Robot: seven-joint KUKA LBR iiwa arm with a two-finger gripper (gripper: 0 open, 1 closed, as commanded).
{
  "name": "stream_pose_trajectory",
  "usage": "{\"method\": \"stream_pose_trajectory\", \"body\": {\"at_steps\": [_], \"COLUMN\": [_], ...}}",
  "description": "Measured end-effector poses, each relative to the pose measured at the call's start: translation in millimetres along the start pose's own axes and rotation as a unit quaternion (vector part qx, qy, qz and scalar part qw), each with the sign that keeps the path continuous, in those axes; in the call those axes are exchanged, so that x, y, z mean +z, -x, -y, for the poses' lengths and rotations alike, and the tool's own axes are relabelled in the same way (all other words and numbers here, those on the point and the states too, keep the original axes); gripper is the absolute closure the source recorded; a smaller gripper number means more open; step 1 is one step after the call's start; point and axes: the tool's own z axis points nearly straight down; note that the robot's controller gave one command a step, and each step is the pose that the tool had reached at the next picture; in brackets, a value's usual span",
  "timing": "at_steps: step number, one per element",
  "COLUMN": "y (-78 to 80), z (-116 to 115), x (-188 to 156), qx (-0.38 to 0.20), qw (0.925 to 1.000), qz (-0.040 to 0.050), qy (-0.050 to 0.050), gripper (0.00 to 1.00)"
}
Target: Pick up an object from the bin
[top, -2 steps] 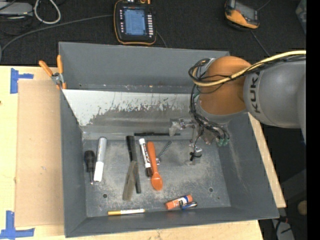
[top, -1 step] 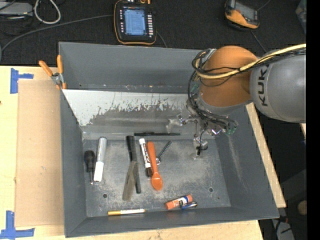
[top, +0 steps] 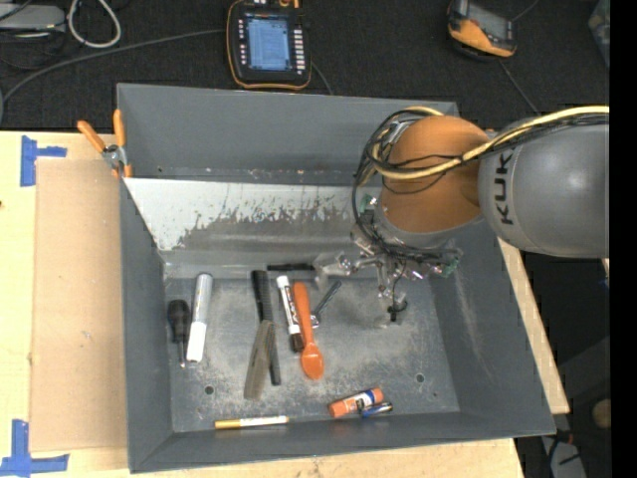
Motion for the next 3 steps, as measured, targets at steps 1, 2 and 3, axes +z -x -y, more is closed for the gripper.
{"method": "stream_pose_trajectory", "body": {"at_steps": [1, 2, 3], "y": [-3.0, -3.4, -3.5], "z": [3.7, 2.9, 3.0], "x": [28.2, 26.6, 26.5], "qx": [-0.015, -0.188, -0.187], "qw": [0.9998, 0.9821, 0.9823], "qz": [0.0061, 0.0051, 0.0052], "qy": [-0.007, -0.006, -0.005], "gripper": [0.00, 1.00, 1.00]}}
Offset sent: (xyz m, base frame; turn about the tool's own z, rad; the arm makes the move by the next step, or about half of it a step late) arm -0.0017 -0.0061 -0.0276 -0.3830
